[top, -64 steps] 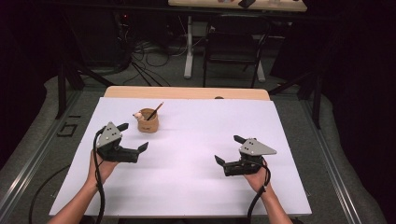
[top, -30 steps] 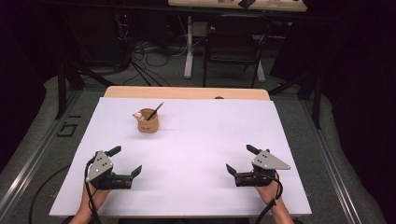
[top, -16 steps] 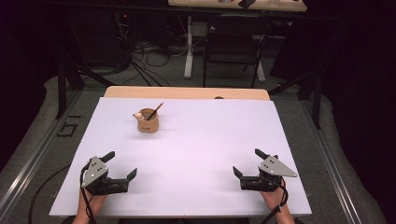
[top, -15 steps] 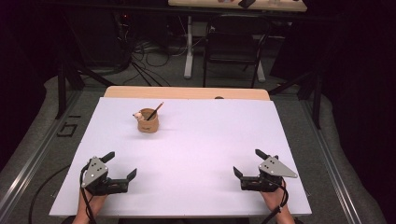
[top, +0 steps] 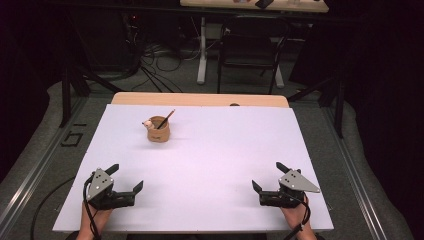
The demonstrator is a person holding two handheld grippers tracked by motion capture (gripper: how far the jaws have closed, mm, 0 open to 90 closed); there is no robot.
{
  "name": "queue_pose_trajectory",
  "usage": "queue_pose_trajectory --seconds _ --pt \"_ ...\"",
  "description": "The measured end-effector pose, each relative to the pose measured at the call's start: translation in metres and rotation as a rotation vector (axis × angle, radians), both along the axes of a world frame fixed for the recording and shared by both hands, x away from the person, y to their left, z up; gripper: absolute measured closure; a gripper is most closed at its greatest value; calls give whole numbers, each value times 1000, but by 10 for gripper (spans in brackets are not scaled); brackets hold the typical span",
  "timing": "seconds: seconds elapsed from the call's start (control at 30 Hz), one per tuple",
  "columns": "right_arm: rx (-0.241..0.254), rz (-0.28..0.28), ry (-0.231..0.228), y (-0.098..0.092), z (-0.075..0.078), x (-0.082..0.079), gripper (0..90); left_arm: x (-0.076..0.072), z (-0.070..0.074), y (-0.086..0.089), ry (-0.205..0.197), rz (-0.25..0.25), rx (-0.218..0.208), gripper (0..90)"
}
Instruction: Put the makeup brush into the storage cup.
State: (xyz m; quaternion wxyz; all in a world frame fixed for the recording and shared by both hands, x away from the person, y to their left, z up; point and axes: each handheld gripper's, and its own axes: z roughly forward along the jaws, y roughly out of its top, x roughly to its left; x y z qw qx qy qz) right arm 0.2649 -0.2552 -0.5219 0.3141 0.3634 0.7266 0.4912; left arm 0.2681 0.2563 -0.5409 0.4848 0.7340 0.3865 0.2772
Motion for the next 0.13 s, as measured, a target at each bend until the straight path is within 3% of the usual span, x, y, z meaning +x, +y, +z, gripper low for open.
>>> queue_pose_trajectory --seconds 0.13 --pt "7 10 -17 1 2 0 1 2 -1 0 15 -9 1 0"
